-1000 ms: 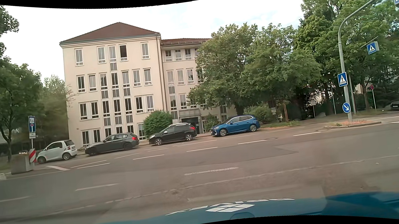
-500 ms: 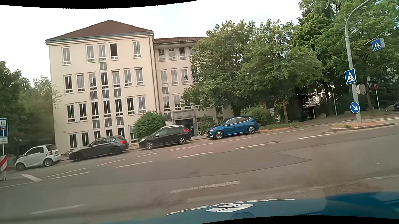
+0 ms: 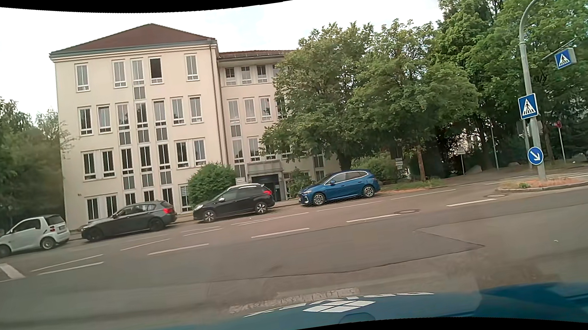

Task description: Follow the waypoints while adhering to traffic rules and regulations

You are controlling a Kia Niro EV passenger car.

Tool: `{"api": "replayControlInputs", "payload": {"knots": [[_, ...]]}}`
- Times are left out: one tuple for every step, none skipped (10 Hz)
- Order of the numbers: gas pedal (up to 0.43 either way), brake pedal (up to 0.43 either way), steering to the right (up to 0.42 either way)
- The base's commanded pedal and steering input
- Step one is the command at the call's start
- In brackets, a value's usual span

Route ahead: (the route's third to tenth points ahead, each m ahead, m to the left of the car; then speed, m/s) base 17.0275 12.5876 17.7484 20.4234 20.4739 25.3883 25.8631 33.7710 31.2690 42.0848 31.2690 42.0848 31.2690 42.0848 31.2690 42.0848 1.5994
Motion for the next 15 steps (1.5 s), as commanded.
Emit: {"api": "replayControlInputs", "payload": {"knots": [[0.000, 0.122, 0.041], [0.000, 0.104, 0.027], [0.000, 0.043, 0.015], [0.000, 0.000, 0.013], [0.000, 0.000, 0.013], [0.000, 0.000, 0.011], [0.000, 0.000, 0.012], [0.110, 0.000, 0.011], [0.209, 0.000, 0.010], [0.209, 0.000, 0.009], [0.209, 0.000, 0.010], [0.220, 0.000, 0.010], [0.260, 0.000, 0.009], [0.319, 0.000, 0.006], [0.350, 0.000, 0.000]]}}
